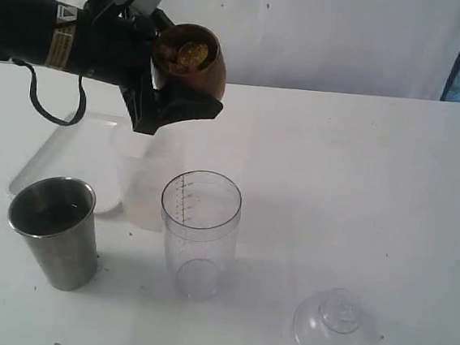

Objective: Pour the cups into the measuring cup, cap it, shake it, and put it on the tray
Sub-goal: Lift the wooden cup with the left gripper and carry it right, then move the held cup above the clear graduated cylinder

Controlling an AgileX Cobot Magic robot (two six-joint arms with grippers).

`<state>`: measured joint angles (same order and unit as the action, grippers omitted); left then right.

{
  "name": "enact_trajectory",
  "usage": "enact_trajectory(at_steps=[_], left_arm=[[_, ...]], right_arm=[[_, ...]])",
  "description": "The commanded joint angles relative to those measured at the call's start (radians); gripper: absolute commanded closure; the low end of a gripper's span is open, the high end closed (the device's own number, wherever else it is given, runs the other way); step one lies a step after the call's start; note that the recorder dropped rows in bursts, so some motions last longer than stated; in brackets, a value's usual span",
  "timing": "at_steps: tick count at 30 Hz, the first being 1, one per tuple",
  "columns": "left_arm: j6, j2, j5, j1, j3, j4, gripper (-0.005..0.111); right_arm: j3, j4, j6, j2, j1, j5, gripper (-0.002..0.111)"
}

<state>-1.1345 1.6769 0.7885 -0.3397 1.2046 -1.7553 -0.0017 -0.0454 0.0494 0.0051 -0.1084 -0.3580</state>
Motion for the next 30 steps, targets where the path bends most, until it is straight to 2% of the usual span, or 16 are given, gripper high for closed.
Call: enact_trajectory(at_steps=[1,6,11,17,26,30], left_arm=[[0.052,0.035,0.013,-0.008,0.011,0.011,0.107],[0.158,0.091,-0.011,-0.020,0.011,0.017,0.107],[0.306,0.116,-0.003,-0.022,0.013,0.126,0.107],[0.309,0.145,-0.003,-0.022,0.013,0.126,0.107],[0.407,0.147,0.003,-0.022,0.013,0.126,0.107],[0.316,0.147,-0.095,-0.034,0.020,0.125,0.107]], right_arm=[[0.002,-0.003,-0.001,-0.005,-0.004,0.007,0.107],[0.002,-0.003,-0.001,-0.005,-0.004,0.007,0.107],[0.002,-0.003,-0.001,-0.005,-0.004,0.007,0.107],[0.002,-0.003,-0.001,-0.005,-0.004,0.007,0.107],[0.002,-0.003,-0.001,-0.005,-0.004,0.007,0.107],[0.002,-0.003,-0.001,-0.005,-0.004,0.007,0.107]])
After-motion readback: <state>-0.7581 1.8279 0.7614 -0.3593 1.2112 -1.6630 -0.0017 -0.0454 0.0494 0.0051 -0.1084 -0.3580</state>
